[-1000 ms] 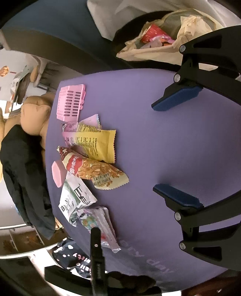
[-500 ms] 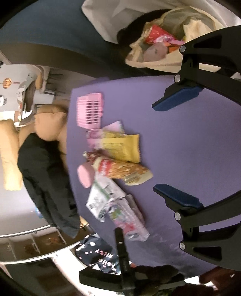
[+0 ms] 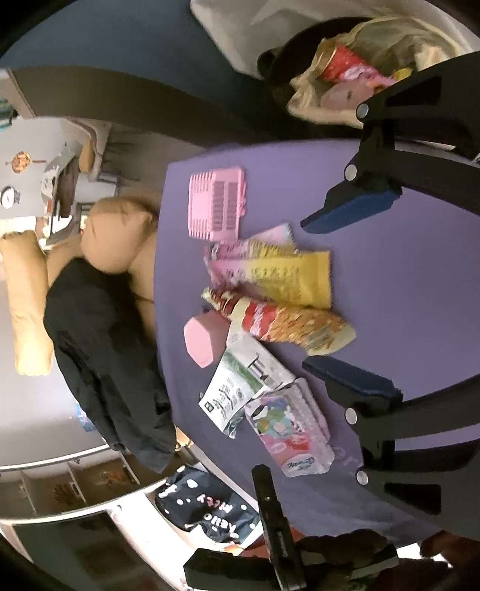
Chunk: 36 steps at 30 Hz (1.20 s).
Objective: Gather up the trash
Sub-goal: 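Hold the Kleenex pack in the left tool while the right tool grasps the peanut snack bag, then carry both items over the trash bag and open the left tool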
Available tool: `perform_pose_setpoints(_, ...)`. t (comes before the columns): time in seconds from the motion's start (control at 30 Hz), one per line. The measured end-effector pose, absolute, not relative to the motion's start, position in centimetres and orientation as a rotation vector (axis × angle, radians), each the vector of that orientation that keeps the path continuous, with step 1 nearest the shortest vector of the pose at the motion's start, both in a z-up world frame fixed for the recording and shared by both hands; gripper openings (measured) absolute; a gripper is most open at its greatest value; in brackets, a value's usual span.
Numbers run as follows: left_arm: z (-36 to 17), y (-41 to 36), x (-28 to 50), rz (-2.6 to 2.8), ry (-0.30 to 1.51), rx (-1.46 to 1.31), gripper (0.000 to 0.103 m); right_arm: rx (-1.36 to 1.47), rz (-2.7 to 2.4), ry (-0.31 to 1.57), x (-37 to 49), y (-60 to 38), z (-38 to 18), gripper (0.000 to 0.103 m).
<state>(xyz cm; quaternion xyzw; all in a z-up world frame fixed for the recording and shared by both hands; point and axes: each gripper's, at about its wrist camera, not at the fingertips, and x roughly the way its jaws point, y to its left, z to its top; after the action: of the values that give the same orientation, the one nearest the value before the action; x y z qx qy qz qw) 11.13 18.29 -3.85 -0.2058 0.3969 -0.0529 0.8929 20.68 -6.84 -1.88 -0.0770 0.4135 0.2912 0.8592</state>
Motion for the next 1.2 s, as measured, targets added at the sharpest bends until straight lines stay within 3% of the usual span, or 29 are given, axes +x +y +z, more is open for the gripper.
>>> perform_pose_setpoints(0.03, -3.9, 18.3, 11.1, -0.108, 0.824, -0.428, 0.018, -0.166, 0.613, 0.873, 21.0, -6.3, -2.0, 0.054)
perform_pose_setpoints(0.07, -3.9, 18.3, 11.1, -0.107, 0.825, -0.428, 0.018, -0.168, 0.62, 0.881, 21.5, -5.7, -2.2, 0.052)
perform_pose_setpoints(0.27, -4.3, 18.5, 11.0, -0.109, 0.842, -0.409, 0.02, -0.201, 0.611, 0.899, 24.1, -2.8, -3.5, 0.048)
perform_pose_setpoints(0.33, -4.3, 18.6, 10.9, -0.113, 0.838, -0.402, 0.029, -0.185, 0.637, 0.93, 24.7, -2.6, -4.2, 0.029)
perform_pose_setpoints(0.43, -4.4, 18.6, 10.7, -0.116, 0.829, -0.383, 0.037, -0.161, 0.643, 0.934, 24.5, -3.0, -4.1, 0.024)
perform_pose_setpoints(0.6, -5.3, 18.0, 11.3, -0.145, 0.839, -0.354, 0.046, -0.121, 0.629, 0.871, 22.3, -5.4, -2.1, 0.02)
perform_pose_setpoints(0.97, -7.3, 16.3, 12.4, -0.147, 0.914, -0.319, 0.046, -0.057, 0.618, 0.842, 18.0, -11.4, -0.5, 0.02)
perform_pose_setpoints(1.0, -7.2, 15.7, 12.3, -0.151, 0.918, -0.287, 0.038, -0.046, 0.617, 0.846, 17.9, -11.8, -0.7, 0.02)
perform_pose_setpoints(1.03, -7.2, 15.4, 12.2, -0.154, 0.923, -0.27, 0.022, -0.032, 0.615, 0.849, 17.7, -12.2, -0.8, 0.02)
perform_pose_setpoints(1.07, -7.1, 15.0, 12.2, -0.157, 0.929, -0.251, 0.016, -0.023, 0.614, 0.85, 17.5, -12.6, -1.0, 0.02)
perform_pose_setpoints(1.2, -5.6, 13.2, 11.5, -0.155, 0.897, -0.176, 0.009, -0.025, 0.604, 0.832, 16.9, -13.2, -0.8, 0.02)
